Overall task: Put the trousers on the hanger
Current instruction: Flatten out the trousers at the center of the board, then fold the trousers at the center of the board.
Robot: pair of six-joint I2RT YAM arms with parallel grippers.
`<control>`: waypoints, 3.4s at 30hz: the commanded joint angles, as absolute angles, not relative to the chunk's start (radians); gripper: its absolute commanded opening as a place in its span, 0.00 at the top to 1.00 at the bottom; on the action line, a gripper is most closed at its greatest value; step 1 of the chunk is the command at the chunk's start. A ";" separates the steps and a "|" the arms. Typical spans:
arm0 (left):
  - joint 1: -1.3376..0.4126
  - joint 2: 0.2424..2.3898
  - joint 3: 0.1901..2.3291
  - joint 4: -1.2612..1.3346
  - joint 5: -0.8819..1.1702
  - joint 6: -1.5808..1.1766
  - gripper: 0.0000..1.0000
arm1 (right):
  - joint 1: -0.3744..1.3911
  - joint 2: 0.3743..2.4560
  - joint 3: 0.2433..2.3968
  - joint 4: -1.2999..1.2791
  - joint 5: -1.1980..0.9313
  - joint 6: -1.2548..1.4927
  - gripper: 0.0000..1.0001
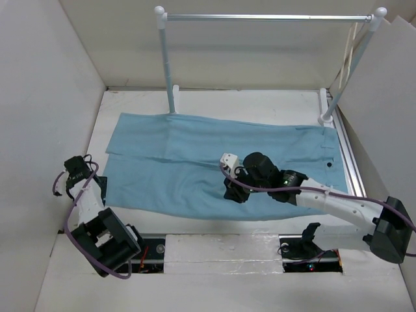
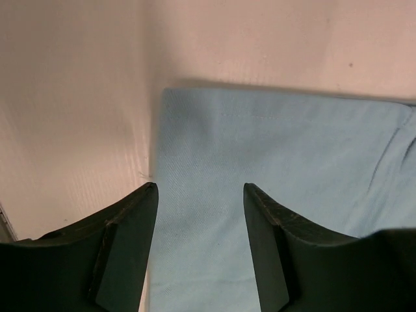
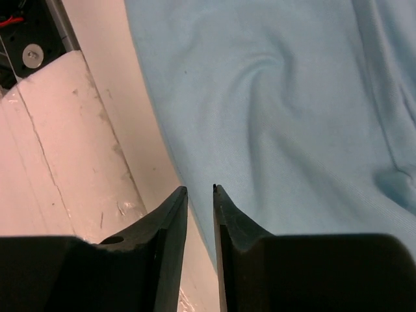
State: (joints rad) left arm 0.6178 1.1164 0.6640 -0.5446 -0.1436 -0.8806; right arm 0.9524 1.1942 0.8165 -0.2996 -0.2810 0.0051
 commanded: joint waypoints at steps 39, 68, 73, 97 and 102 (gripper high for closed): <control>0.378 0.881 0.928 -0.565 -0.028 -0.695 1.00 | 0.128 0.970 0.749 -0.632 -0.439 -0.023 0.72; -0.135 0.716 0.811 -0.514 -0.126 -0.626 1.00 | -0.946 1.192 0.712 -0.741 0.038 0.224 0.41; -0.135 0.739 0.801 -0.495 -0.169 -0.624 1.00 | -0.885 1.219 0.699 -0.712 0.052 0.282 0.54; 0.014 1.014 0.937 -0.403 -0.474 -0.655 1.00 | -0.720 1.325 0.981 -0.752 0.110 0.124 1.00; 0.014 1.170 1.074 -0.443 -0.574 -0.686 1.00 | -0.628 1.388 1.173 -0.769 0.078 0.138 1.00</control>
